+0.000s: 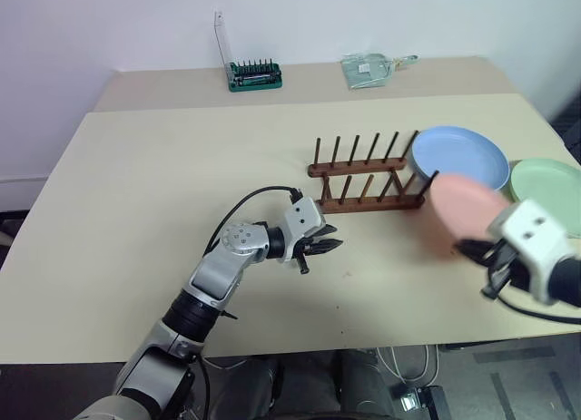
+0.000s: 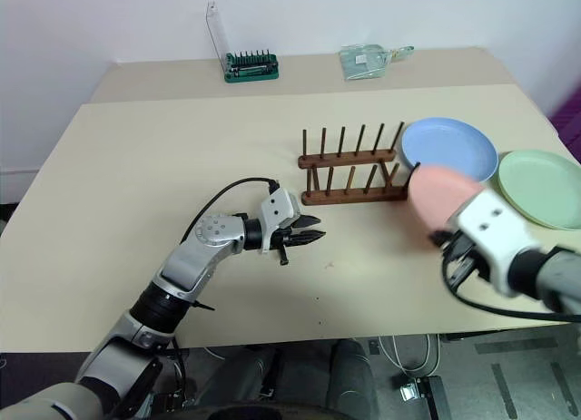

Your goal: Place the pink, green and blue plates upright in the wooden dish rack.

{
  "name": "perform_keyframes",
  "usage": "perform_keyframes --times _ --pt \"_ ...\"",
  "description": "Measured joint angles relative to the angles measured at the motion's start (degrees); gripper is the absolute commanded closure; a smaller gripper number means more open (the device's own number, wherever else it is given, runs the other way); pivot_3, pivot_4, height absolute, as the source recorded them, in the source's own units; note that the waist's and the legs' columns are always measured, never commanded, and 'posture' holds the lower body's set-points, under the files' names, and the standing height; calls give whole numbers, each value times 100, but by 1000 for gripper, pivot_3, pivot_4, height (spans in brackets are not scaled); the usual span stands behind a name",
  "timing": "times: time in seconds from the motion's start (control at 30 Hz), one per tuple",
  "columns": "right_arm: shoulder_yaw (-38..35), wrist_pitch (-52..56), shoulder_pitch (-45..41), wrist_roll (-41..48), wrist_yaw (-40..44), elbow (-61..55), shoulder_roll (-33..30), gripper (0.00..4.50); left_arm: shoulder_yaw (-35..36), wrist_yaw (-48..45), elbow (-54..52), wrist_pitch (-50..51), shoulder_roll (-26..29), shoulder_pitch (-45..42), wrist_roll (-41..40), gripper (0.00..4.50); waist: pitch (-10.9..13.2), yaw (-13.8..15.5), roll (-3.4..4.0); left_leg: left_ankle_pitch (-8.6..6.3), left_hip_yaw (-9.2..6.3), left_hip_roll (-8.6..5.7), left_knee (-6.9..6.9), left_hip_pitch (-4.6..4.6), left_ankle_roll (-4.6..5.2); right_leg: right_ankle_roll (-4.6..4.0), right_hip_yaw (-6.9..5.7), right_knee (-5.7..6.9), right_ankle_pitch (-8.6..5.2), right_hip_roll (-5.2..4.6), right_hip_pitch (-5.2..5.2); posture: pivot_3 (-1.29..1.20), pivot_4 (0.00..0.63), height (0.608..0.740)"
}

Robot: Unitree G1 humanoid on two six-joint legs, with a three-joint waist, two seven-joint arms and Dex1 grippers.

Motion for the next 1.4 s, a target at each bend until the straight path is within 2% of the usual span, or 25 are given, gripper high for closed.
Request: perform_keyframes --times 0.17,0.23,0.37,0.47,0.7,1.0,1.23,1.4 --pt "-323 296 -1656 959 -309 562 5 4469 -1 -13 -53 0 -2 26 -7 3209 0 46 -1 5 -17 2 -4 -8 -9 -3 -11 -10 1 1 1 0 150 740" --pt "-196 355 -2050 1382 -398 750 110 4469 6 -12 -59 2 6 30 -27 3209 -1 29 1 5 -14 2 -5 -11 -10 -2 -10 -25 2 -1 1 0 150 740" --pt "164 448 -2991 2569 -595 1258 710 4469 -11 -21 -50 -2 -46 -29 -52 3209 -1 14 1 1 -5 2 -6 -14 -2 5 -4 -43 9 0 1 0 150 740" --pt "475 408 -3199 3012 -469 1851 775 4469 -16 -46 -49 -1 -36 -34 -58 3209 -1 38 0 -1 -14 -1 -6 -23 2 4 -11 -50 10 -1 0 0 150 740" --pt "963 299 -3555 3101 65 3656 711 4469 -1 -50 -57 5 20 -29 -106 3209 -2 14 5 -3 -9 -2 -11 -25 4 6 -7 -50 11 -2 -9 0 150 740" --pt "1461 136 -4085 2967 670 4931 616 4469 2 5 -178 25 95 71 -115 3209 -3 9 9 -2 -3 -2 -9 -24 4 5 -3 -48 12 -2 -10 0 150 740" --pt "1622 150 -4538 2850 651 6016 719 4469 1 2 -218 118 104 67 -120 3209 -3 4 10 -2 -3 -2 -9 -37 3 5 -2 -47 12 -2 -25 0 150 740" --pt "1435 316 -4619 2872 400 6568 774 4469 2 1 -256 129 142 67 -122 3209 -4 11 12 -2 -4 -2 -8 -52 3 4 -2 -48 13 -2 -37 0 150 740"
